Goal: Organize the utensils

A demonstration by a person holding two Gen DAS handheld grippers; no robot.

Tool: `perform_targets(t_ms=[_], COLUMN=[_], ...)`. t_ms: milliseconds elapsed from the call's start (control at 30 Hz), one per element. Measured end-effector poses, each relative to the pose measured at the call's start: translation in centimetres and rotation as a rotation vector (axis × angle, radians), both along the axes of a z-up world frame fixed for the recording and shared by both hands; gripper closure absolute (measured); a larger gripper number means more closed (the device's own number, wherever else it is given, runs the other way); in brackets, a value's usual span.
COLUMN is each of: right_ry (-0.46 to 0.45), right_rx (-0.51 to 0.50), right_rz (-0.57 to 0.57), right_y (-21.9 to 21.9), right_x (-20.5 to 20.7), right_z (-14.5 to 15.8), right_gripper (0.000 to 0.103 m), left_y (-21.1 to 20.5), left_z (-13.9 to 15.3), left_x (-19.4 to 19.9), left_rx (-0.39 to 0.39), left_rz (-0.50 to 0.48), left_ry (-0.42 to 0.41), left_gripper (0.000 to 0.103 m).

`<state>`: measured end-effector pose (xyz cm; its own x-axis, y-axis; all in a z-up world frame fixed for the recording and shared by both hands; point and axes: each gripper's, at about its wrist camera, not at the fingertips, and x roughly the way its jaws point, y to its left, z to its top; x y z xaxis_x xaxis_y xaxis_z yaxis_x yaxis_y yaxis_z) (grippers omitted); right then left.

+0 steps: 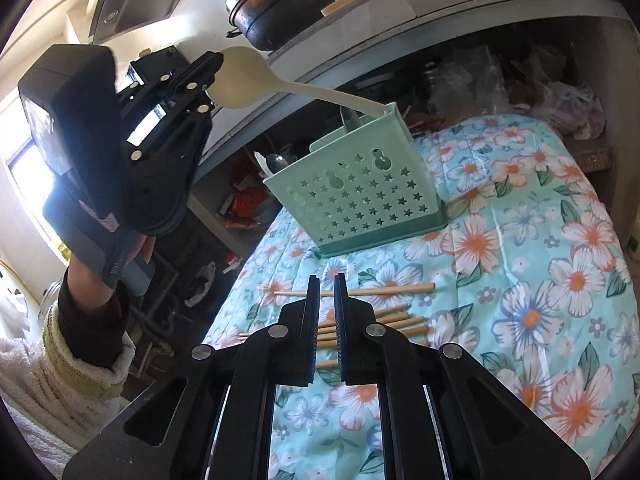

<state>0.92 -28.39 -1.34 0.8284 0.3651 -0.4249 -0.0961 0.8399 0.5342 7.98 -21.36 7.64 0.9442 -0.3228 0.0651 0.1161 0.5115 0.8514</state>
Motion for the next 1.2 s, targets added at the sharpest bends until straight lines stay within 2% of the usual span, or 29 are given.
perform_targets(t_ms=[133, 233, 333, 433, 533, 600, 667, 733, 800, 933, 1067, 1200], right_ry=[-0.005, -0.007, -0.002, 0.003, 0.003, 0.007, 0.012, 0.018, 0.02, 0.02, 0.026, 0.044], right_rx=[0.005, 0.012, 0.018, 0.027, 0.028, 0.031, 0.032, 0.038, 0.051, 0.057, 0.058, 0.059], right_rz=[-0.002, -0.008, -0.008, -0.002, 0.001, 0.0, 0.0, -0.001, 0.0, 0.003, 0.001, -0.008], right_y=[-0.2, -0.5, -0.7, -0.6, -0.4, -0.4, -0.4, -0.5, -0.6, -0.4, -0.3, -0.3], right_x=[-0.3, -0.4, -0.3, -0.3, -0.4, -0.4, -0.4, -0.3, -0.2, -0.1, 0.0, 0.1], right_z=[0.0, -0.1, -0.2, -0.4, -0.4, -0.5, -0.6, -0.8, -0.9, -0.9, -1.0, -1.4], right_gripper=[0.094, 0.094, 0.094, 0.094, 0.094, 0.094, 0.094, 0.094, 0.093, 0.093, 0.089, 0.084], left_y=[-1.5, -1.9, -2.5, -3.5, -3.7, -3.6, -3.0, -2.3, -1.1, 1.2, 5.3, 8.5], left_z=[-1.2, -1.2, -1.9, -3.4, -3.7, -3.1, -2.1, -0.8, 0.6, 2.8, 4.8, 4.9], left_x=[0.5, 0.5, 0.8, 1.5, 2.0, 2.4, 2.7, 3.1, 3.5, 4.6, 6.2, 6.6], left_rx=[0.087, 0.102, 0.153, 0.225, 0.203, 0.135, 0.048, -0.058, -0.179, -0.369, -0.627, -0.764], left_rz=[0.013, 0.014, 0.019, 0.005, -0.024, -0.039, -0.071, -0.096, -0.132, -0.151, -0.21, -0.223], left_ry=[-0.079, -0.099, -0.096, -0.056, 0.05, 0.137, 0.226, 0.315, 0.401, 0.544, 0.761, 0.898], left_gripper=[0.1, 0.1, 0.1, 0.099, 0.096, 0.094, 0.086, 0.067, 0.054, 0.05, 0.041, 0.033])
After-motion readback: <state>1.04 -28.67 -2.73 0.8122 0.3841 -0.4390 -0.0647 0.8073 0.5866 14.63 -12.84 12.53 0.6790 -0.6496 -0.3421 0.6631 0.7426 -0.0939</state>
